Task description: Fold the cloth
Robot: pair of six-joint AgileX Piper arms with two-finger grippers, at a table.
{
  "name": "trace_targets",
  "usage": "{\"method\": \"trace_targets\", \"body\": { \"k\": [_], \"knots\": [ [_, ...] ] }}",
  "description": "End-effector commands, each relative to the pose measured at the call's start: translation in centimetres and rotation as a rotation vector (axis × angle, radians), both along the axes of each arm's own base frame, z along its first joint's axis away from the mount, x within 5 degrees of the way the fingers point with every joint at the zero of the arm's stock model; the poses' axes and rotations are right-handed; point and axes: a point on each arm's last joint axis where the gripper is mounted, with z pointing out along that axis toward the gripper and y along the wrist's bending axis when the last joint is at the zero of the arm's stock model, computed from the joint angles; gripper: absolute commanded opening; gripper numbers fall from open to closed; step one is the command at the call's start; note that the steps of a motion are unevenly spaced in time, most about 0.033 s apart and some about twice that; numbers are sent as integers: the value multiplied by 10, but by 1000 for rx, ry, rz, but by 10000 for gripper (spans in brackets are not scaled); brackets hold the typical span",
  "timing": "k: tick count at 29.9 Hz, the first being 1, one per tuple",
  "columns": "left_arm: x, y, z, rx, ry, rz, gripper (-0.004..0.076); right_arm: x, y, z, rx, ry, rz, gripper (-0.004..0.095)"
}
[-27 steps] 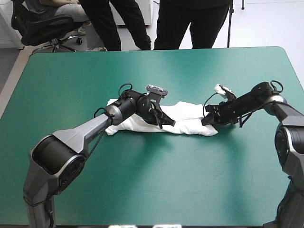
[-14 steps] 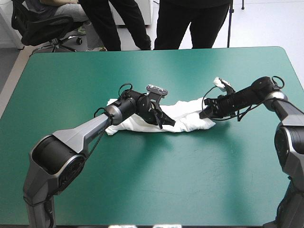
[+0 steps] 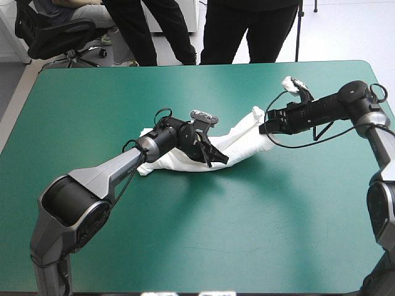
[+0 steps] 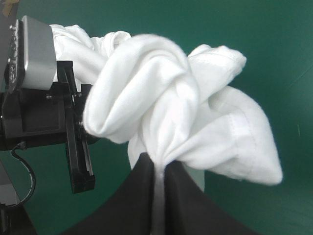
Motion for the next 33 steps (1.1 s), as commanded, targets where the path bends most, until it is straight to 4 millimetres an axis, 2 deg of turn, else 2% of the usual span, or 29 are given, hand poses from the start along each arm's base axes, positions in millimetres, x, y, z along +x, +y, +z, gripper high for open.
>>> {"method": "trace_targets", "body": {
  "k": [1, 4, 7, 13, 18, 21, 24, 27, 33],
  "knots": [
    [-3, -4, 31, -72, -73, 1, -7, -11, 8, 35, 65, -71, 28, -17],
    [-2, -1, 40, -60, -102, -8, -7, -12, 12, 35, 68, -71, 40, -17],
    [-7, 8, 62, 18, -126, -39, -7, -12, 16, 36, 81, -71, 46, -17],
    [-34, 44, 143, 62, -238, 14, -7, -11, 34, 57, 124, -123, 76, -17],
    [-78, 79, 214, -28, -397, 46, -8, -13, 64, 83, 143, -191, 103, -17],
    [-103, 97, 241, -72, -452, 57, -8, -13, 86, 91, 151, -223, 109, -17],
    [-124, 113, 258, -82, -478, 66, -8, -13, 112, 90, 166, -217, 137, -17],
    [-138, 125, 266, -77, -492, 79, -8, -12, 144, 80, 173, -203, 192, -17],
    [-151, 137, 272, -63, -486, 96, -9, -7, 204, 63, 216, -179, 280, -13]
  ]
}}
